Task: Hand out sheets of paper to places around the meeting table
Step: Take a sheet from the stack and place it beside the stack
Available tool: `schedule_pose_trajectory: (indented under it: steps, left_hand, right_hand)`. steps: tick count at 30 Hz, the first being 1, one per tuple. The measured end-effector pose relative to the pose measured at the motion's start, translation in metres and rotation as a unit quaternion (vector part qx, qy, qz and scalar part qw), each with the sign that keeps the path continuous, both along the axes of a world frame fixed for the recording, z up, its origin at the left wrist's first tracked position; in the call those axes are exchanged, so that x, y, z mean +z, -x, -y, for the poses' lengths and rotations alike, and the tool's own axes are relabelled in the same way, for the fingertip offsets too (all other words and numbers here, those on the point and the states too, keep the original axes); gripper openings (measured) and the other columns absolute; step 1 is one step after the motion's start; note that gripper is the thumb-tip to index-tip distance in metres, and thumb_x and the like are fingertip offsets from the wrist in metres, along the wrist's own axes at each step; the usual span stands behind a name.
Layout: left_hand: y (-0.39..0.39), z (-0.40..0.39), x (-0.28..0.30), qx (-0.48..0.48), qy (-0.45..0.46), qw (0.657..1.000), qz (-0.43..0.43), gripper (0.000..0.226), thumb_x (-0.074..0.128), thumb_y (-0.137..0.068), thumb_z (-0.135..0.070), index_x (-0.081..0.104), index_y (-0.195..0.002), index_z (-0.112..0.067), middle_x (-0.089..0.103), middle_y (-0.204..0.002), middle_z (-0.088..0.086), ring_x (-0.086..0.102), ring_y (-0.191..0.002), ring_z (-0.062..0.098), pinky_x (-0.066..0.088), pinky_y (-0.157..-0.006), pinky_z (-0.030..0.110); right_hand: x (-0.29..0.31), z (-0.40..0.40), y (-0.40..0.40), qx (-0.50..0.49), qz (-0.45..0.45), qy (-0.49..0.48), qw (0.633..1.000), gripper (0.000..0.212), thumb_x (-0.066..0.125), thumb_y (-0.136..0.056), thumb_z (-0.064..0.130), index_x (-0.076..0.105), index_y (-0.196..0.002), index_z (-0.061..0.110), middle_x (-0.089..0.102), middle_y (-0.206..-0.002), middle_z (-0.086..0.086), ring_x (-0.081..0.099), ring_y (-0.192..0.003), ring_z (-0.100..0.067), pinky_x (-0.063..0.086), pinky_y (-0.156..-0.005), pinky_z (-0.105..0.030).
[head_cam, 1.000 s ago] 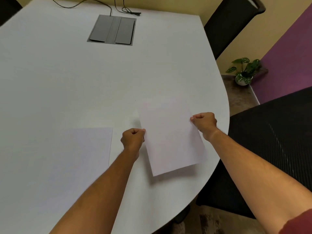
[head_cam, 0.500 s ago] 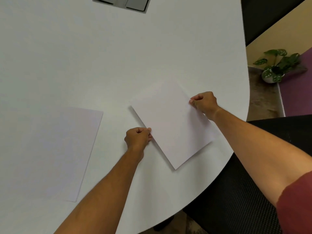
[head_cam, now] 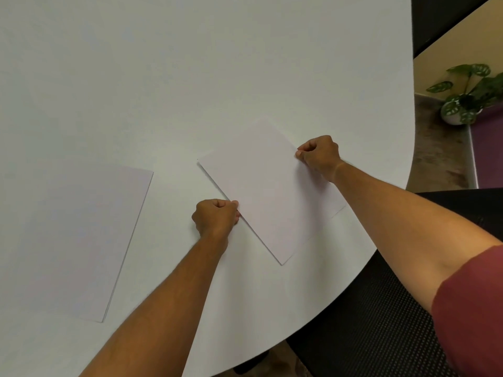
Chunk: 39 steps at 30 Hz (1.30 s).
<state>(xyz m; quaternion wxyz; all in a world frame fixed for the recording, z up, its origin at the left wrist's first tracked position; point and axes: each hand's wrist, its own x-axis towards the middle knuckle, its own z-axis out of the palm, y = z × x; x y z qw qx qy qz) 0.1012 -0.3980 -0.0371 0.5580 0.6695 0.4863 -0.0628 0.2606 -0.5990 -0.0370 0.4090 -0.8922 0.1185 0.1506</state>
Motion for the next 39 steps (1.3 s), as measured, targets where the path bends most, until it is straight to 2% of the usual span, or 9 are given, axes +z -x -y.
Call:
schedule_pose_trajectory:
  steps: [10, 18, 21, 26, 31, 34, 36, 39]
  left_hand:
    - [-0.002, 0.001, 0.0, -0.012, -0.029, 0.999, 0.003, 0.023, 0.076, -0.083, -0.014, 0.064, -0.063, -0.016, 0.071, -0.068, 0.004, 0.072, -0.063, 0.017, 0.06, -0.07, 0.028]
    - [-0.003, -0.001, 0.0, -0.019, -0.048, 0.999, -0.018, 0.026, 0.077, -0.081, -0.015, 0.064, -0.059, -0.014, 0.067, -0.059, 0.0, 0.067, -0.054, 0.011, 0.044, -0.052, 0.017]
    - [-0.003, -0.003, -0.001, -0.028, -0.06, 0.998, -0.022, 0.024, 0.077, -0.08, -0.016, 0.065, -0.059, -0.013, 0.068, -0.058, 0.0, 0.068, -0.053, 0.01, 0.049, -0.057, 0.018]
    - [-0.004, -0.005, -0.002, -0.05, -0.077, 0.996, -0.025, 0.026, 0.079, -0.079, -0.024, 0.066, -0.061, -0.011, 0.069, -0.058, 0.001, 0.071, -0.058, 0.014, 0.058, -0.076, 0.029]
    - [-0.009, -0.012, 0.009, -0.145, -0.183, 0.972, 0.01, 0.031, 0.072, -0.083, -0.04, 0.07, -0.085, -0.009, 0.072, -0.083, 0.003, 0.067, -0.079, 0.018, 0.052, -0.08, 0.031]
    - [-0.009, -0.016, 0.018, -0.219, -0.241, 0.942, 0.082, 0.041, 0.067, -0.086, -0.042, 0.067, -0.111, -0.009, 0.07, -0.105, 0.006, 0.066, -0.099, 0.023, 0.051, -0.093, 0.037]
    - [-0.009, -0.019, 0.022, -0.287, -0.268, 0.912, 0.121, 0.054, 0.063, -0.089, -0.043, 0.056, -0.13, -0.01, 0.061, -0.128, 0.008, 0.055, -0.121, 0.026, 0.042, -0.104, 0.038]
    - [-0.011, -0.028, 0.029, -0.389, -0.313, 0.857, 0.13, 0.076, 0.051, -0.093, -0.051, 0.027, -0.153, -0.011, 0.031, -0.158, 0.008, 0.027, -0.146, 0.024, 0.02, -0.117, 0.038]
  right_hand:
    - [-0.007, -0.007, -0.003, -0.017, 0.019, 0.009, 1.0, 0.009, 0.073, -0.082, 0.011, 0.076, -0.088, 0.005, 0.069, -0.084, -0.001, 0.062, -0.079, -0.012, 0.047, -0.072, -0.023]
    - [-0.008, -0.009, -0.001, -0.028, 0.032, 0.014, 0.999, 0.01, 0.072, -0.081, 0.009, 0.075, -0.088, 0.003, 0.071, -0.091, -0.005, 0.063, -0.085, -0.014, 0.049, -0.077, -0.024]
    - [-0.011, -0.009, -0.001, -0.034, 0.042, 0.021, 0.998, 0.009, 0.072, -0.08, 0.007, 0.075, -0.088, 0.003, 0.073, -0.095, -0.007, 0.065, -0.09, -0.015, 0.052, -0.083, -0.026]
    - [-0.012, -0.008, 0.002, -0.022, 0.053, 0.049, 0.997, 0.011, 0.066, -0.084, 0.012, 0.073, -0.091, 0.006, 0.072, -0.097, -0.007, 0.064, -0.093, -0.019, 0.05, -0.082, -0.027]
    - [-0.008, -0.013, 0.02, 0.04, 0.102, 0.134, 0.985, 0.029, 0.054, -0.093, 0.025, 0.061, -0.118, 0.012, 0.058, -0.121, -0.01, 0.051, -0.118, -0.026, 0.041, -0.097, -0.035]
    - [-0.002, -0.022, 0.035, 0.09, 0.147, 0.18, 0.968, 0.041, 0.052, -0.094, 0.029, 0.053, -0.131, 0.011, 0.053, -0.131, -0.011, 0.042, -0.126, -0.029, 0.036, -0.103, -0.04]
    - [0.003, -0.028, 0.046, 0.109, 0.18, 0.216, 0.953, 0.049, 0.053, -0.094, 0.033, 0.048, -0.137, 0.01, 0.05, -0.137, -0.011, 0.041, -0.128, -0.03, 0.034, -0.104, -0.041]
    - [0.011, -0.038, 0.06, 0.128, 0.199, 0.27, 0.933, 0.064, 0.051, -0.092, 0.044, 0.038, -0.146, 0.011, 0.04, -0.149, -0.012, 0.035, -0.134, -0.031, 0.031, -0.106, -0.043]
